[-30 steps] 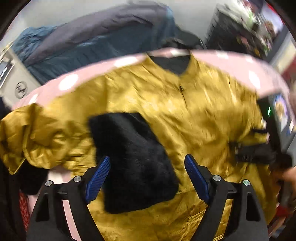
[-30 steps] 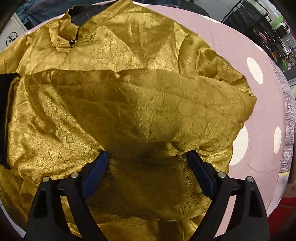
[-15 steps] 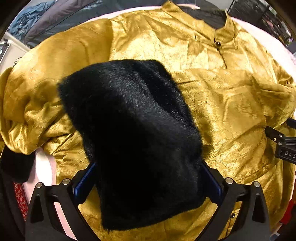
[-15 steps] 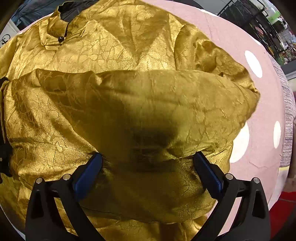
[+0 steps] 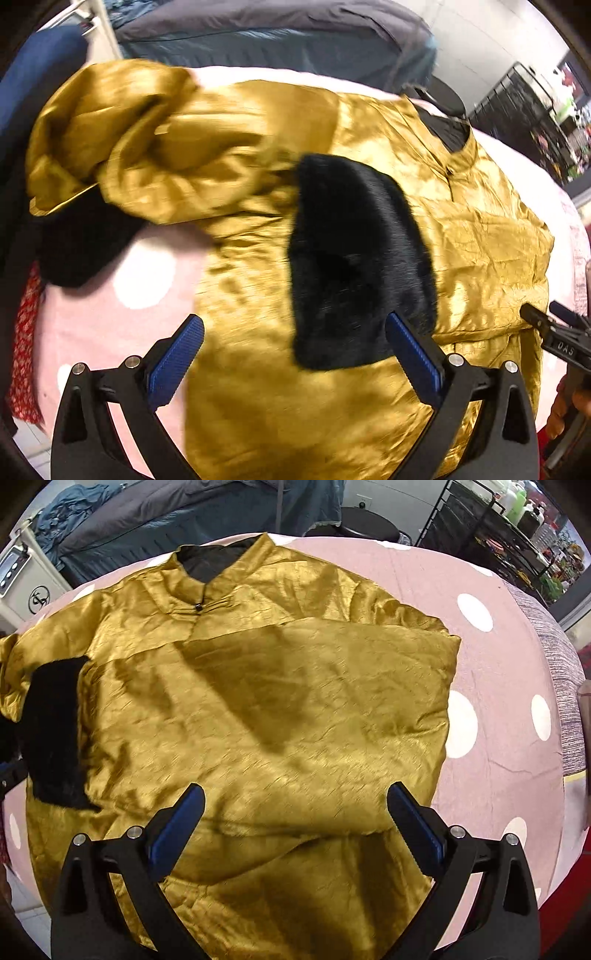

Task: Fold large clothes
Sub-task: 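Grasp the other fur cuff with the left gripper and lift the sleeve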

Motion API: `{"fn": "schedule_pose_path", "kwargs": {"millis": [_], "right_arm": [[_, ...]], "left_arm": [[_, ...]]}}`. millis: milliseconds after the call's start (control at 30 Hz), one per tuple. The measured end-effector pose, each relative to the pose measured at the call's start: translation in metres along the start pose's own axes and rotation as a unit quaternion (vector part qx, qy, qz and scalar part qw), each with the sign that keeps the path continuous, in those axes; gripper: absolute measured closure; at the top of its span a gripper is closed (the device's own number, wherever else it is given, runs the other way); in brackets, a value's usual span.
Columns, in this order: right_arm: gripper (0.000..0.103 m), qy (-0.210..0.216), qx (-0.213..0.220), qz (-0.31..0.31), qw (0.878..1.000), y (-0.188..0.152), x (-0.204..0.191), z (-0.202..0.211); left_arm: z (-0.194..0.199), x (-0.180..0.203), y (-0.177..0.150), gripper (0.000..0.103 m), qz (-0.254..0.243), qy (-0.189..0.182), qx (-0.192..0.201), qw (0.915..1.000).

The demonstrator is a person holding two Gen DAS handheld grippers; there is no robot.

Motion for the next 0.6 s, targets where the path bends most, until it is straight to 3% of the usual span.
{"fn": "schedule_pose_path", "kwargs": {"millis": [100,300,500,600], "right_arm": [[0.006,0.009,0.003,0.012,1.000,-0.008,-0.014,0.006],[0.006,0.016,-0.012,0.045,0.999,-0.028,-0.039,0.009],[0.006,0.014,-0.007,0.062,0.998,-0.037,-0.052,0.020],[0.006,0.007,-0.010,0.061,0.998,-0.041,-0.050,0.024]], "left_arm": [[0.001,-0.028,0.013,0.007,0.030,0.014,0.011,0.9994],[0.015,-0.105,-0.002,0.007,0.127,0.041,0.028,0.9907],[0.020,-0.171,0.007,0.007,0.161,0.072,0.059,0.9826],[0.009,-0.190,0.022,0.007,0.174,0.066,0.065,0.9804]]}}
Point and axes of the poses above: each gripper's, at about its wrist camera, not at the fingertips, and z roughly against the way its jaws point, x to its right, y to its top, the point moved 9 cm from there along -z, roughly the way its jaws point, and after that the axes turned 7 degrees about z, right-handed, at the moved point
